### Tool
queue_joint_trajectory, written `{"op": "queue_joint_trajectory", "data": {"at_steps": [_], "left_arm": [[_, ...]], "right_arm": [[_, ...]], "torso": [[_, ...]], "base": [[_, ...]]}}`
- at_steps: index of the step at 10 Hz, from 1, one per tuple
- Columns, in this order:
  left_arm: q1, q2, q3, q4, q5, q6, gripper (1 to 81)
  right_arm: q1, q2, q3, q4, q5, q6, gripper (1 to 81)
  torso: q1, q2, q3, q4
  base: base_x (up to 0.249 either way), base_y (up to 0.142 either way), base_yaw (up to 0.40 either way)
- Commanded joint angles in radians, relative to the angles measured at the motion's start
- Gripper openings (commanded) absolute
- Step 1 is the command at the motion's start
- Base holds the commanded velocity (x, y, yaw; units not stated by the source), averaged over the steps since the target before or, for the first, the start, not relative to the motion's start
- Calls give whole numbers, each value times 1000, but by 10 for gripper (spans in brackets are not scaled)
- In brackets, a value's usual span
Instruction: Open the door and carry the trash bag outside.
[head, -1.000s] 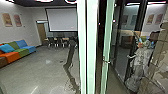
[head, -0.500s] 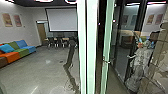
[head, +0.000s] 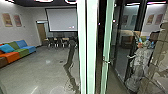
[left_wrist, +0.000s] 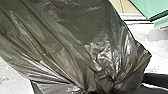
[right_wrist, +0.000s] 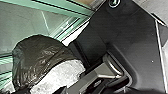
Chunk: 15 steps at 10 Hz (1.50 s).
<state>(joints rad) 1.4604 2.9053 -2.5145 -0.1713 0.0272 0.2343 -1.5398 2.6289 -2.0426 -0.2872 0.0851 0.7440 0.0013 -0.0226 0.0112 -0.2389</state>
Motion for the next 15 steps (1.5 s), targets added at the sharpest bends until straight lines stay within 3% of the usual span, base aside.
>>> {"op": "queue_joint_trajectory", "data": {"at_steps": [1, 15], "left_arm": [[-61, -6, 5, 4, 53, 7, 10], [-61, 2, 5, 12, 54, 7, 10]], "right_arm": [[51, -16, 10, -26, -36, -3, 811], [51, 32, -39, -46, -42, -3, 811]], "torso": [[0, 0, 0, 0], [-1, -1, 0, 0]], "base": [[0, 0, 0], [-73, 0, 0]]}}
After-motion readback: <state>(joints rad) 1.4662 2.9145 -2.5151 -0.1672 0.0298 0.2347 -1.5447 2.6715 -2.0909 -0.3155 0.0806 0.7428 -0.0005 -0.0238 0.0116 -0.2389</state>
